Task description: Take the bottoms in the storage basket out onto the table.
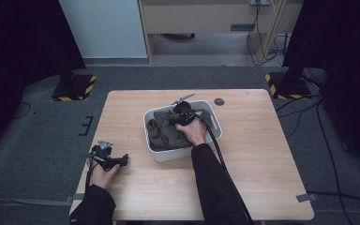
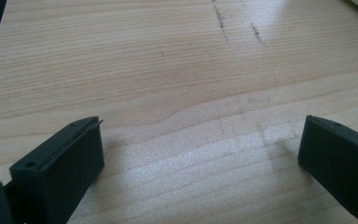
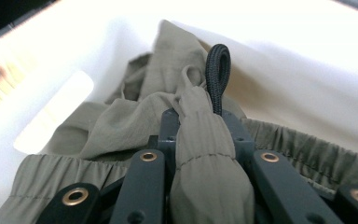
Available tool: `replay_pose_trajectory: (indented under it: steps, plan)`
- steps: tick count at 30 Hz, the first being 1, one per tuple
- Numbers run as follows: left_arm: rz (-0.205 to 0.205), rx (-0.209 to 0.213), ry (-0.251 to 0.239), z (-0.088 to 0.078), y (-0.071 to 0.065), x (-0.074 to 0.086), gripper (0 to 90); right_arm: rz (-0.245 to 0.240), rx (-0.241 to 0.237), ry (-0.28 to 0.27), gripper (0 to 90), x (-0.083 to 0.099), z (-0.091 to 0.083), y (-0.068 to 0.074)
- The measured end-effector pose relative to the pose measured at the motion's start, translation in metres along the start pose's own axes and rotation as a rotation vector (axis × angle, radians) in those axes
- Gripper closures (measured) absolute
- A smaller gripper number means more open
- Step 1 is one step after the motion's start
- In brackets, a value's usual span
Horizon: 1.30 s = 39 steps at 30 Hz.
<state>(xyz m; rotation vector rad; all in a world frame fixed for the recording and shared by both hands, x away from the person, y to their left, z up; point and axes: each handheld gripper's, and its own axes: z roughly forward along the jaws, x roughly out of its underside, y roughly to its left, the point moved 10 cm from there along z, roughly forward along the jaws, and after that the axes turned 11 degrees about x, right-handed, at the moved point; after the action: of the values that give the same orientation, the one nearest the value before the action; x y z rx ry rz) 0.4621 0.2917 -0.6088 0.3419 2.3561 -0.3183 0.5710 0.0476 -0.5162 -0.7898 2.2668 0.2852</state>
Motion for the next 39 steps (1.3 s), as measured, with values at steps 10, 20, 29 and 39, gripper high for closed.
replay_pose_trajectory:
  steps: [10,20,29,39]
  plan:
    - [0.0,0.0,0.0,0.0,0.0,0.0,0.0,0.026,-0.023,-0.096,74.5,-0.021,-0.034,-0.007]
    - [-0.002,-0.001,-0.002,0.0,0.0,0.0,0.0,0.034,-0.046,-0.218,74.7,-0.044,-0.071,-0.007]
    - [-0.001,-0.001,-0.001,0.0,0.0,0.0,0.0,0.048,-0.043,-0.36,74.7,-0.063,-0.108,-0.008]
    - [-0.001,-0.001,-0.001,0.0,0.0,0.0,0.0,0.066,-0.025,-0.567,74.6,-0.084,-0.157,-0.008]
